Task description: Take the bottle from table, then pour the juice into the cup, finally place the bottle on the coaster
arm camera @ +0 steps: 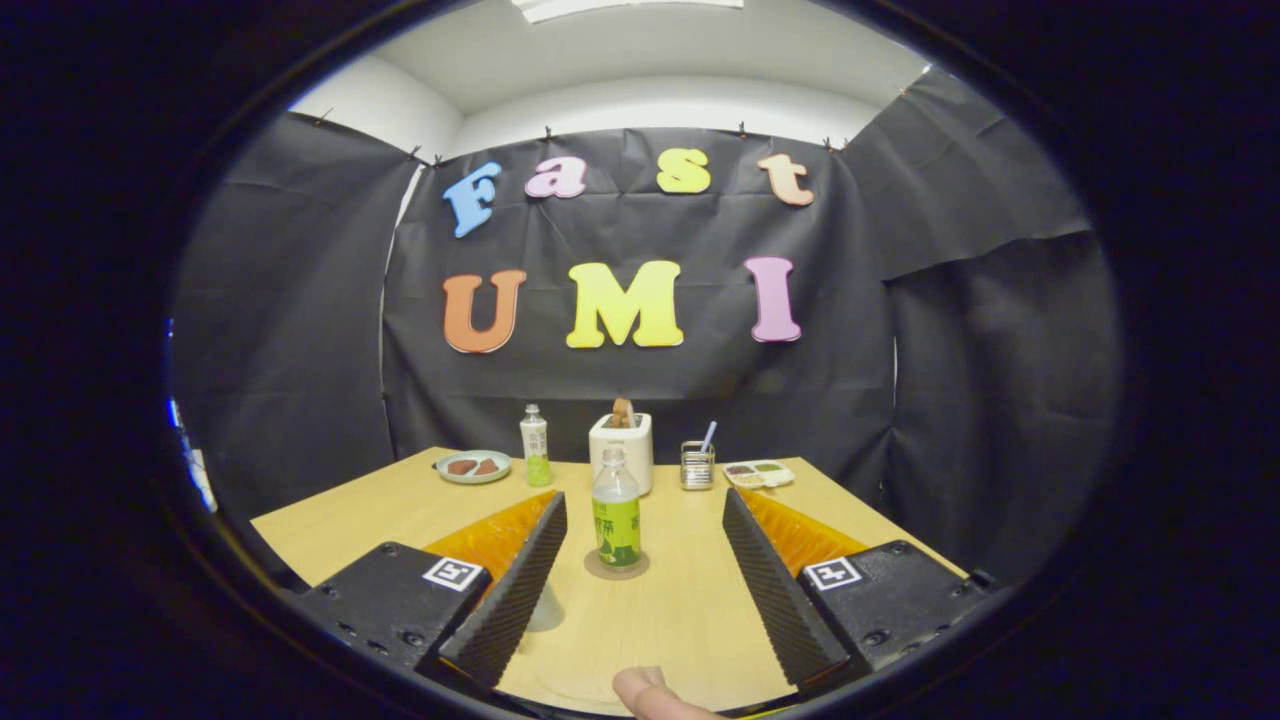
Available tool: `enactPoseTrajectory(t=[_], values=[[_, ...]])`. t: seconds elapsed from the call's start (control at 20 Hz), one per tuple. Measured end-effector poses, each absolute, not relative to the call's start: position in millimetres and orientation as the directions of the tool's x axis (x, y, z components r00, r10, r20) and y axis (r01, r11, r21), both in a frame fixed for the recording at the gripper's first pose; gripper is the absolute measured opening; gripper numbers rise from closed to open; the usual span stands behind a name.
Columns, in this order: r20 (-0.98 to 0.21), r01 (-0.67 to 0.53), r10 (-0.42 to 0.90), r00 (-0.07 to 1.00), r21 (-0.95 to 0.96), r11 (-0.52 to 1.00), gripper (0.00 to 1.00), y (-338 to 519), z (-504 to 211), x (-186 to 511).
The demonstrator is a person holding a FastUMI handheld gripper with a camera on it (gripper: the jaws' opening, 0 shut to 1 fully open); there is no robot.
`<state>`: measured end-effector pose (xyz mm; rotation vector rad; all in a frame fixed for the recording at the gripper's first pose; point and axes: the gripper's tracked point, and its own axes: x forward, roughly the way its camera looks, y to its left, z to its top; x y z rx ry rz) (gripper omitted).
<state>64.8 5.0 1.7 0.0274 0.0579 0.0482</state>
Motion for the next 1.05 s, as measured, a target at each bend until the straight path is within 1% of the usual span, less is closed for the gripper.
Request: enactPoseTrajectory(t=[0.2,0.4,0.6,0.8,1.05], values=[[-0.037,-0.089,0.090,0.995,0.015,0.996,1.00,14,7,44],[-0.038,-0.104,0.104,0.994,0.013,0.995,1.00,22,6,38],[-0.045,-0.083,0.082,0.996,-0.007,0.997,1.00,24,9,32],[0.011,-0.137,0.137,0.990,-0.002,0.991,1.00,45,20,21],[0.051,-0.117,0.120,0.992,-0.048,0.992,1.00,46,27,7]])
